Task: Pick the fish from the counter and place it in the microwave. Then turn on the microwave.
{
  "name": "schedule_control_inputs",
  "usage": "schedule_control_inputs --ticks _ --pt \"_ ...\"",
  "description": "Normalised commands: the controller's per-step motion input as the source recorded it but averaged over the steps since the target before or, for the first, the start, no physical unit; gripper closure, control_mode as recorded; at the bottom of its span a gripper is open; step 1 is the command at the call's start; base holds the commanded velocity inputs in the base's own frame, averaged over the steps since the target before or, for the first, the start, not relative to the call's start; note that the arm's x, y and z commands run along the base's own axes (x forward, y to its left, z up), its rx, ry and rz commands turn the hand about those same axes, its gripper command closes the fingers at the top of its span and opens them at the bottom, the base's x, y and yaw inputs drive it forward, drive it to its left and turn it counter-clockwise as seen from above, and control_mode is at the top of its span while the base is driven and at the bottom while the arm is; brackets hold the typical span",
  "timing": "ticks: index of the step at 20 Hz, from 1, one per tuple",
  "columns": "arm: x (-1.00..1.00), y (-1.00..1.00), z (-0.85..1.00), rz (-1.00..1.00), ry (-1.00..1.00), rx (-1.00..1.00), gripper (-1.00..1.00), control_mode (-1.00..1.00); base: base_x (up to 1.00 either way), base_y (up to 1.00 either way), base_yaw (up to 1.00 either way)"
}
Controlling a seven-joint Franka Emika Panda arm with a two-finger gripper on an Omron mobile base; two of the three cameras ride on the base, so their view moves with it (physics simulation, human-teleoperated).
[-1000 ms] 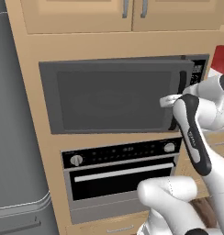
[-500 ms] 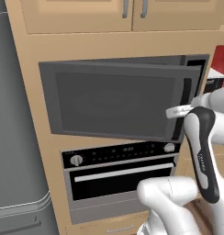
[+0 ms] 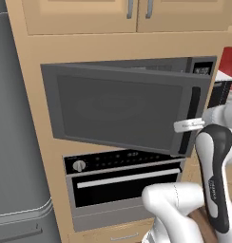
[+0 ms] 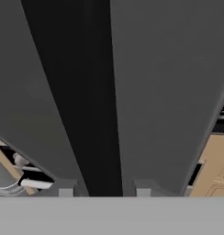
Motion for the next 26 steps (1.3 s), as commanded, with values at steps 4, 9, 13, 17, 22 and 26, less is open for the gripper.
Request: schedule_control_inputs --ticks 4,9,13,17,22,26 --pt "-0.26 -0.40 0.02 -0.02 -0.01 -0.02 1.00 -1.00 0.00 0.00 0.00" --pt "-0.42 -0.40 0.09 -0.08 -0.06 -0.02 1.00 -1.00 0.00 0.00 0.00" --pt "-0.43 -0.25 0.19 -0.06 -0.02 0.00 1.00 -1.00 0.00 0.00 0.00" --pt "-0.35 -0.01 0.21 0.00 -0.01 0.00 -1.00 -1.00 0.00 0.00 0.00" --pt "-0.30 -0.11 0.27 0.00 0.00 0.02 -1.00 -1.00 0.00 0.00 0.00" --pt "-0.19 -0.22 0.16 0.00 0.00 0.12 -1.00 -1.00 0.00 0.00 0.00"
